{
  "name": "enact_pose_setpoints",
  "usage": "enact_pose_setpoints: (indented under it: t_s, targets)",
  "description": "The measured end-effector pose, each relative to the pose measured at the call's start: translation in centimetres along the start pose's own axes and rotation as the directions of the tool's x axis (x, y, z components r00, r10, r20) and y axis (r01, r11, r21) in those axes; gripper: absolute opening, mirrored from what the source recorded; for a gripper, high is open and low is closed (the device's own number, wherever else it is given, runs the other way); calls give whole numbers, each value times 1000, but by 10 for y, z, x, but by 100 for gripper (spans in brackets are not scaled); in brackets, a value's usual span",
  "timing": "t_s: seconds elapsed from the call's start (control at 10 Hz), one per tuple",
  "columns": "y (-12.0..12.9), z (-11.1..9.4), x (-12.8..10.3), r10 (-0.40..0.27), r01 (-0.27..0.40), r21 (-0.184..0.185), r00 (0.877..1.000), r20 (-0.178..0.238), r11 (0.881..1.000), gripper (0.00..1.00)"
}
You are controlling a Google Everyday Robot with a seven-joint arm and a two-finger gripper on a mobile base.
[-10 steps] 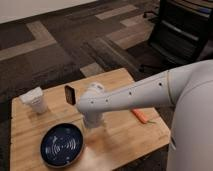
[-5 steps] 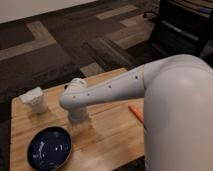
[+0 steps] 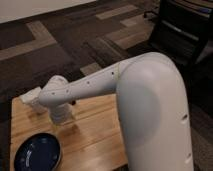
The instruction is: Push the ceramic bowl across the table
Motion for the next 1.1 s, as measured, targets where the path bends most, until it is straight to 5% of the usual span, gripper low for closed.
enact_pose_setpoints:
  t_s: [0.3, 0.7, 1.1]
  targets:
    - [5, -21, -9, -64, 63, 73, 998, 15, 995, 65]
    - [-55, -25, 27, 44, -45, 210, 999, 11, 977, 65]
    - [-52, -24, 25, 41, -43, 204, 999, 13, 978, 65]
